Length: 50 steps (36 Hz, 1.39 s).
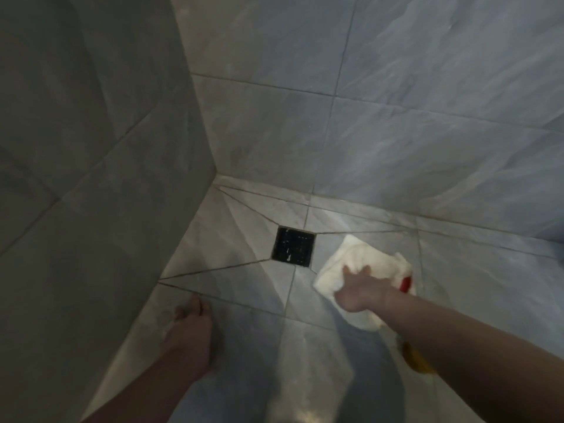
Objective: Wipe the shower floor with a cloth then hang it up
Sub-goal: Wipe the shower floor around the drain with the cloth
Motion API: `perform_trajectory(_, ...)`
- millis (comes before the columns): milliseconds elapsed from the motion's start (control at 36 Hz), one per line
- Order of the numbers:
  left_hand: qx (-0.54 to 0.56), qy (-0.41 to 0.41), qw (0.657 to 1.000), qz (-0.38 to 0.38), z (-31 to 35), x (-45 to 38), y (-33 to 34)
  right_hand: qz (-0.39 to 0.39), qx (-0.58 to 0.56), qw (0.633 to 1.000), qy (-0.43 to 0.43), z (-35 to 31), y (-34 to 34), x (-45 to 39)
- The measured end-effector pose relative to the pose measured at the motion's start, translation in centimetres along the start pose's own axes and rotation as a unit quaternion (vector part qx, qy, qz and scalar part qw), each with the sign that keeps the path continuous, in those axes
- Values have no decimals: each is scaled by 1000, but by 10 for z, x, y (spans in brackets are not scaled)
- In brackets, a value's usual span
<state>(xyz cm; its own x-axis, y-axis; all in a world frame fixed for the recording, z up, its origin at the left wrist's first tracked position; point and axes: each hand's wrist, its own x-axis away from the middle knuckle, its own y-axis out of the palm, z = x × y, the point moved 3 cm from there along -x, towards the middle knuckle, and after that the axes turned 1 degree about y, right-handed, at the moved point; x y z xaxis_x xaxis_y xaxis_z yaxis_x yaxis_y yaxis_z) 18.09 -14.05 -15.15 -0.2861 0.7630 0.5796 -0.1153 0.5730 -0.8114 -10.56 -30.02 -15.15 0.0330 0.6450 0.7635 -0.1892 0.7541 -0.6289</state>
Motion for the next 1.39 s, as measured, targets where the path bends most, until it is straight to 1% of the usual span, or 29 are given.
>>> perform_trajectory(83,1,-1,1000,5,1,0,-2,-16,49,995,-89,-43,12,43)
perform_trajectory(167,-12,15,1000,18,-1,2,-2,-18,55,986,-159,-64,44,57)
perform_trajectory(278,-9,25,999,17,-5,6,-1,35,19,980,-194,-47,58,82)
perform_trajectory(333,2,29,999,23,-6,6,0,48,22,976,-210,-34,63,94)
perform_trajectory(417,-12,40,998,40,-9,8,1,11,34,972,-233,-24,92,108)
perform_trajectory(444,-9,45,998,45,-10,7,1,21,34,971,-236,-21,102,111)
perform_trajectory(472,-2,48,998,47,-10,7,2,61,36,967,-247,-20,111,113)
perform_trajectory(500,7,50,997,50,-11,7,2,116,46,961,-248,-18,115,114)
perform_trajectory(528,15,52,997,51,-12,7,3,153,50,956,-245,-16,116,113)
perform_trajectory(556,21,54,997,51,-13,6,4,142,44,958,-245,-15,116,111)
perform_trajectory(611,23,56,997,46,-14,7,5,97,20,967,-235,-15,115,101)
perform_trajectory(694,21,54,997,41,-13,7,4,145,9,965,-218,-15,94,75)
perform_trajectory(806,19,59,997,37,-11,9,0,178,-11,969,-172,-14,59,38)
perform_trajectory(889,21,57,998,32,-11,10,0,173,-39,975,-136,-18,42,24)
perform_trajectory(944,27,55,998,28,-13,11,0,168,-52,975,-132,-21,46,26)
perform_trajectory(1028,39,58,997,32,-16,9,4,190,-59,967,-157,-24,67,48)
perform_trajectory(1139,47,66,996,47,-24,8,12,170,-40,963,-207,-30,109,92)
perform_trajectory(1194,52,76,995,46,-30,11,16,190,-15,950,-249,-41,133,116)
perform_trajectory(1222,57,83,994,46,-33,13,17,187,-4,947,-260,-47,145,123)
perform_trajectory(1278,63,97,992,50,-36,16,22,198,29,944,-263,-57,163,126)
perform_trajectory(1389,39,111,991,59,-41,17,35,212,15,942,-260,-69,159,114)
